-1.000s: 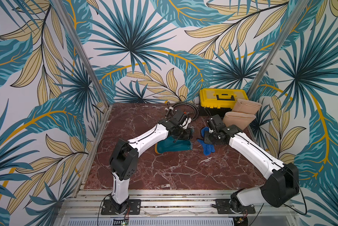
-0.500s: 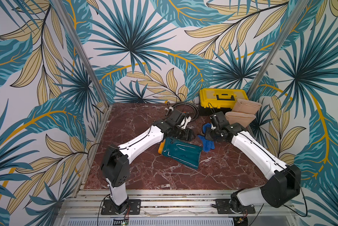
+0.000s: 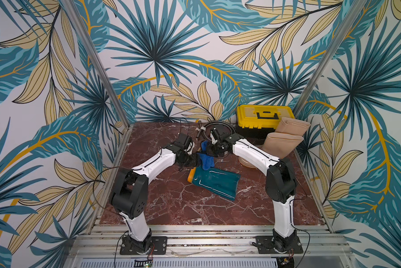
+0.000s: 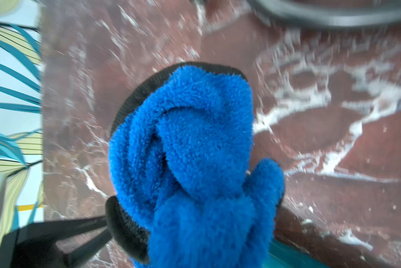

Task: Wipe the rubber boots with a cloth
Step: Wipe the dirt off the rubber boot.

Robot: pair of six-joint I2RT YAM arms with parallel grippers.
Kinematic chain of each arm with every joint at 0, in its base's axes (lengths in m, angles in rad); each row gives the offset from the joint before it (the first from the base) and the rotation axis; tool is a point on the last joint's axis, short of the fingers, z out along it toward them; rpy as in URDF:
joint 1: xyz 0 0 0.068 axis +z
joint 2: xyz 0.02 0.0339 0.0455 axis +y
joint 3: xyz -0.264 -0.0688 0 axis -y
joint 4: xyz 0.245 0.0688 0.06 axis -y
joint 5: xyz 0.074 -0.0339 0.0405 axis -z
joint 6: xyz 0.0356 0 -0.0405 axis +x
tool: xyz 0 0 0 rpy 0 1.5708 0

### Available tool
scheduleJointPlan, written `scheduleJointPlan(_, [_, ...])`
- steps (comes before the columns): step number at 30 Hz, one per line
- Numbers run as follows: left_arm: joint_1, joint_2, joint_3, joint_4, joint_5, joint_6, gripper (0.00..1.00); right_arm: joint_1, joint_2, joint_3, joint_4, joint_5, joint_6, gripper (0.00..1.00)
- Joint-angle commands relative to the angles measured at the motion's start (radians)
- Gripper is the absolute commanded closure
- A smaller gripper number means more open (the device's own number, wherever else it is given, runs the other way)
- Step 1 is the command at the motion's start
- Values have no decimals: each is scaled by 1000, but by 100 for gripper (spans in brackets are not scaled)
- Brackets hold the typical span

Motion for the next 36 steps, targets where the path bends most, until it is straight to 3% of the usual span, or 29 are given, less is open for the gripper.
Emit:
scheduleJointPlan(1, [-1,28,-28,38,40,-1,36,-48,-86,-174,-4,-2,20,100])
scheduleJointPlan(5, [-1,19,-80,79,62,-38,38,-184,-203,-473,53,-44,35,100])
scheduleJointPlan(10, [-5,-25,-166,110,75,-85,49,-203,-313,-537,-6,-13,3,100])
scheduleJointPlan(15, [-29,-109,-258,151,71,-179,71,-69,-303,-394,-5,-9,32,100])
scheduleJointPlan(19, [-73,-150,-298,186,71,-282,75,73,-204,-258,26,-77,59,100])
scheduleJointPlan(22, [-124,-156,-290,193,59,-327,76,98,-176,-315,108,-126,101,100])
scheduleJointPlan(27, [-141,-154,-290,194,45,-347,79,-5,-220,-532,111,-128,114,100])
scheduleJointPlan(31, [-140,-149,-289,196,32,-350,81,-174,-392,-776,107,-87,106,100])
scheduleJointPlan(34, [-139,-132,-279,198,38,-349,82,-196,-510,-807,7,-2,56,100])
scheduleJointPlan(36, [-140,-121,-267,199,47,-345,82,-177,-561,-813,-2,-17,63,100])
